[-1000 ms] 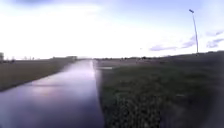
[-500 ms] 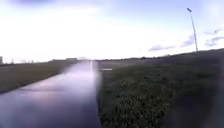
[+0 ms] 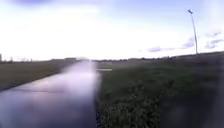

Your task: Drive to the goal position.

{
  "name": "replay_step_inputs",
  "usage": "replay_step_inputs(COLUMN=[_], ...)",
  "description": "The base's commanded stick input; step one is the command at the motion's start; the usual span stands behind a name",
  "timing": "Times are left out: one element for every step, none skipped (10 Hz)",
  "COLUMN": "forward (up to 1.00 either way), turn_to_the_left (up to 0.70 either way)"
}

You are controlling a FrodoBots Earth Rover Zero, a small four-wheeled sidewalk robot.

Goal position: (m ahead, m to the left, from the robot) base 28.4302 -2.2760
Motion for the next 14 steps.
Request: replay_step_inputs(forward=[0.45, 0.45, 0.45, 0.45, 0.45, 0.45, 0.45, 0.45, 0.45, 0.45, 0.45, 0.45, 0.45, 0.45], turn_to_the_left=[0.0, 0.0, 0.0, 0.0, 0.0, 0.0, 0.0, 0.0, 0.0, 0.0, 0.0, 0.0, 0.0, 0.0])
